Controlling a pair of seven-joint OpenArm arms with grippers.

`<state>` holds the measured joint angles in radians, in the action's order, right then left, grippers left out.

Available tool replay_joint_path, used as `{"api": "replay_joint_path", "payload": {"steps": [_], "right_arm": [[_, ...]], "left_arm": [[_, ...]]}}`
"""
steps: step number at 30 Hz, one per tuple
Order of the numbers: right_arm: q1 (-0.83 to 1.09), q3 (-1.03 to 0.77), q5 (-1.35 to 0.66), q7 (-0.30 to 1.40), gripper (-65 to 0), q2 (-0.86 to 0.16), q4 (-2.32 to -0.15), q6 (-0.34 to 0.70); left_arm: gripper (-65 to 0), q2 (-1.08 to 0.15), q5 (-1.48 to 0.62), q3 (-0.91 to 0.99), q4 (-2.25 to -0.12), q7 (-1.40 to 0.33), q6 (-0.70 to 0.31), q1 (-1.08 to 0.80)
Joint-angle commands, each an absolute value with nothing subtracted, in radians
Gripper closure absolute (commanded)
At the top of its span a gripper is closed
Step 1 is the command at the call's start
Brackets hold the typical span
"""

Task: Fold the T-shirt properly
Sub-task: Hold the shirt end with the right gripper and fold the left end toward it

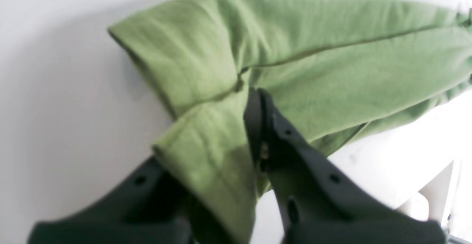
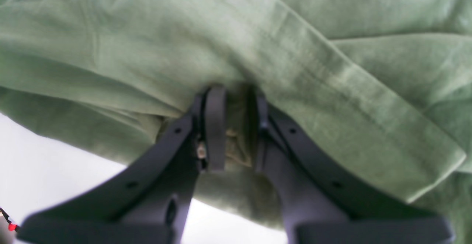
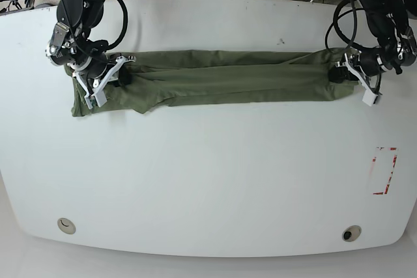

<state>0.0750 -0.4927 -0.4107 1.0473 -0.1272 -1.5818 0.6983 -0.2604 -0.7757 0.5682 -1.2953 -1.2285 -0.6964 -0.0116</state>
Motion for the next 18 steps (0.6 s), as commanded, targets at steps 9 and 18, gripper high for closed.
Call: {"api": "replay_joint_path", "payload": {"steps": [9,18], "right_arm": [[0.064,-0.495,-0.403,1.043,-9.7,-0.137,-1.590,0.698],[0.064,-0.492,-0.401,1.043,-9.5,-0.137,-1.589,0.698]], "left_arm": [[-5.0,-0.269,-0.789,0.481,-1.636,-1.274,-0.698,-0.022],[-5.3,-0.214,-0.786,0.174,-1.753,-1.296,-0.698,0.019]]}}
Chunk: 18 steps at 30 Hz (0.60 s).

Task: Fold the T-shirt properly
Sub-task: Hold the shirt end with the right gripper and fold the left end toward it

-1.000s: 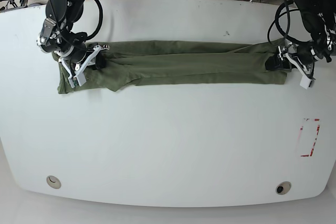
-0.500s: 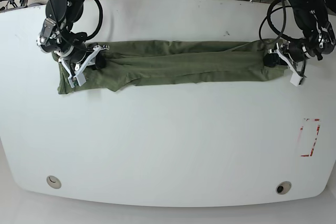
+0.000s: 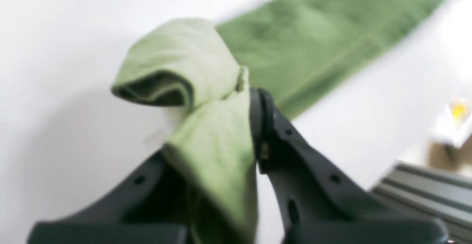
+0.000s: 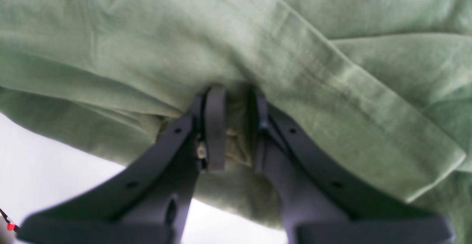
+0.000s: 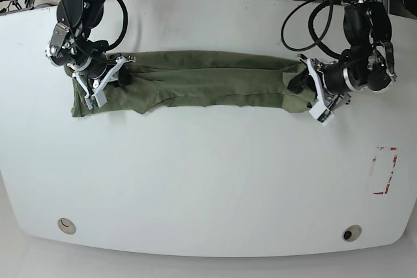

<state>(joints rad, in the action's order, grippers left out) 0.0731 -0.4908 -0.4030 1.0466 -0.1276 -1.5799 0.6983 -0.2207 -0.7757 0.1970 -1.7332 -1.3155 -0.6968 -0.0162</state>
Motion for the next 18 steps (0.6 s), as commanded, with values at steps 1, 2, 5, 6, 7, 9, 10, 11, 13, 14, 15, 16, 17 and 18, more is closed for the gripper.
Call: {"api": "replay_joint_path", "payload": {"steps": [1,2,5,6,7,9,10,11,13,14,15,16,17,18], "right_arm": [[0.064,-0.492,-0.401,1.043,-9.5,-0.137,-1.589,0.698],[0.064,-0.492,-0.401,1.043,-9.5,-0.137,-1.589,0.698],[0.068,-0.490,-0.404,1.043,-9.5,-0.136,-1.592,0.698],[0.068,-0.490,-0.403,1.043,-9.5,-0.136,-1.592,0.698],[0.068,-0.492,-0.401,1.043,-9.5,-0.136,-1.589,0.698],[0.065,-0.492,-0.401,1.043,-9.5,-0.136,-1.589,0.698],[0.065,-0.492,-0.404,1.043,-9.5,-0.136,-1.589,0.698],[0.067,-0.492,-0.407,1.043,-9.5,-0.136,-1.590,0.698],[0.067,-0.492,-0.404,1.043,-9.5,-0.136,-1.590,0.698],[0.067,-0.493,-0.403,1.043,-9.5,-0.136,-1.590,0.698],[0.067,-0.493,-0.403,1.043,-9.5,-0.136,-1.589,0.698],[0.065,-0.493,-0.403,1.043,-9.5,-0.136,-1.589,0.698],[0.064,-0.492,-0.407,1.043,-9.5,-0.136,-1.589,0.698],[0.064,-0.492,-0.409,1.043,-9.5,-0.136,-1.589,0.698]], "left_arm": [[-5.3,-0.193,-0.783,0.159,-1.753,-1.297,-0.698,0.038],[-5.3,-0.182,-0.783,0.153,-1.753,-1.297,-0.698,0.047],[-5.4,-0.119,-0.783,0.133,-1.755,-1.299,-0.698,0.051],[-5.4,-0.108,-0.782,0.128,-1.753,-1.299,-0.688,0.051],[-5.4,-0.091,-0.782,0.120,-1.744,-1.299,-0.664,0.053],[-5.8,-0.070,-0.782,0.097,-1.710,-1.299,-0.627,0.054],[-6.8,-0.056,-0.782,0.087,-1.693,-1.299,-0.615,0.056],[-8.1,-0.041,-0.782,0.077,-1.678,-1.299,-0.613,0.056],[-9.0,-0.021,-0.782,0.074,-1.670,-1.297,-0.604,0.056],[-9.2,-0.012,-0.780,0.074,-1.667,-1.296,-0.602,0.056],[-9.2,0.001,-0.766,0.071,-1.662,-1.296,-0.602,0.054],[-9.2,0.008,-0.745,0.071,-1.659,-1.296,-0.604,0.054],[-9.2,0.021,-0.725,0.071,-1.658,-1.294,-0.604,0.054],[-9.2,0.030,-0.707,0.071,-1.658,-1.294,-0.604,0.054]]}}
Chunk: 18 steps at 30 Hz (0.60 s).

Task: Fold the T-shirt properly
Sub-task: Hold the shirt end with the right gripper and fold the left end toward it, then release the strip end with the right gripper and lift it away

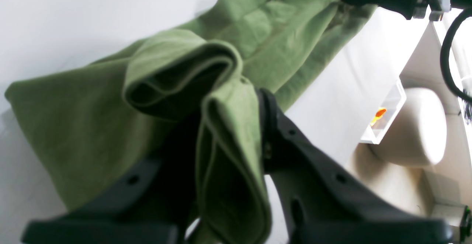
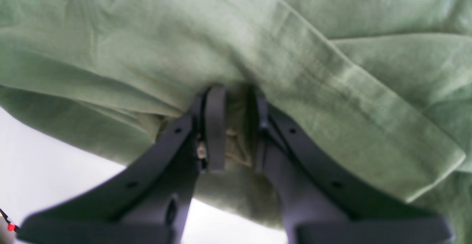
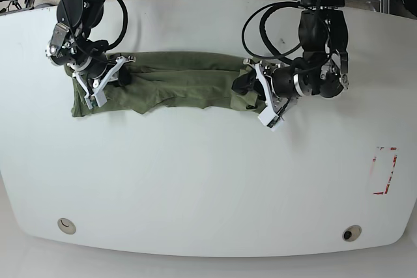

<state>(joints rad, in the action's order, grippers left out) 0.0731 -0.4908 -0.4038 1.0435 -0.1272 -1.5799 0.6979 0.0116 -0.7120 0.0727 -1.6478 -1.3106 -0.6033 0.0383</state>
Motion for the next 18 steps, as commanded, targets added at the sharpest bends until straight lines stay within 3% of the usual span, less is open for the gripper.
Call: {"api": "replay_joint_path", "payload": {"steps": [1,18], "right_arm": [[0.064,-0.492,-0.409,1.043,-9.5,-0.136,-1.589,0.698],[0.067,-0.492,-0.410,1.043,-9.5,-0.134,-1.589,0.698]], "left_arm": [[-9.2,0.041,-0.687,0.071,-1.658,-1.294,-0.607,0.054],[-9.0,0.140,-0.613,0.077,-1.656,-1.293,-0.604,0.056]]}}
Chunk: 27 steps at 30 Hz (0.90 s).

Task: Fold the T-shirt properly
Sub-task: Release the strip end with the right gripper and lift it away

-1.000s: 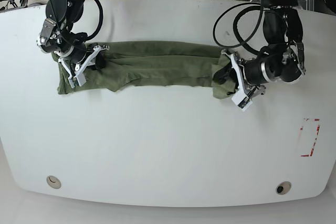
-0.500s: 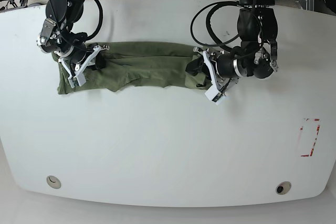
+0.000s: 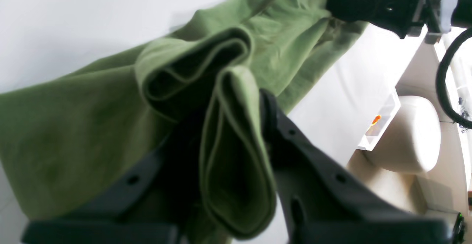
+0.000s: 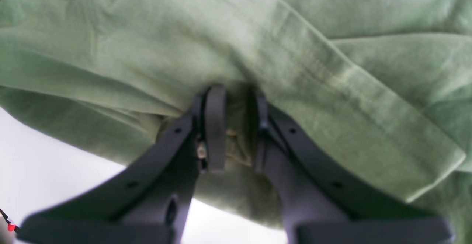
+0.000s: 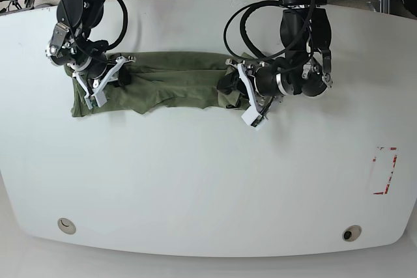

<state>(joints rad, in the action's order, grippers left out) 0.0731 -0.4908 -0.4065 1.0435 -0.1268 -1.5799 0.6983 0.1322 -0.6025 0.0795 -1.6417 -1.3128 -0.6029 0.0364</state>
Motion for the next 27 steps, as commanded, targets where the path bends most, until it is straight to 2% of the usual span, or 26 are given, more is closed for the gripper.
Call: {"api": "replay_joint_path", "payload": {"steps": [1,15,18,22,25,27], "right_arm": [[0.067,-0.492,-0.410,1.043,-9.5,-0.134,-1.589,0.698],[0.067,-0.492,-0.404,1.043,-9.5,-0.117,-1.589,0.698],[0.067,-0.492,-0.407,1.043,-9.5,-0.114,-1.589,0.698],[0.068,-0.492,-0.410,1.043,-9.5,-0.113,-1.589,0.698],[0.067,-0.492,-0.410,1.043,-9.5,-0.113,-1.589,0.698],[0.065,-0.490,-0.410,1.043,-9.5,-0.113,-1.589,0.698]], "left_arm": [[-9.0,0.143,-0.607,0.077,-1.656,-1.293,-0.604,0.056],[-9.9,0.157,-0.535,0.076,-1.653,-1.271,-0.604,0.110],[-14.9,0.157,-0.532,0.071,-1.653,-1.276,-0.604,0.114],[-29.4,0.157,-0.530,0.071,-1.653,-1.276,-0.604,0.114],[-35.1,0.157,-0.532,0.059,-1.653,-1.276,-0.602,0.120],[-36.7,0.157,-0.533,0.027,-1.653,-1.277,-0.602,0.128]]}}
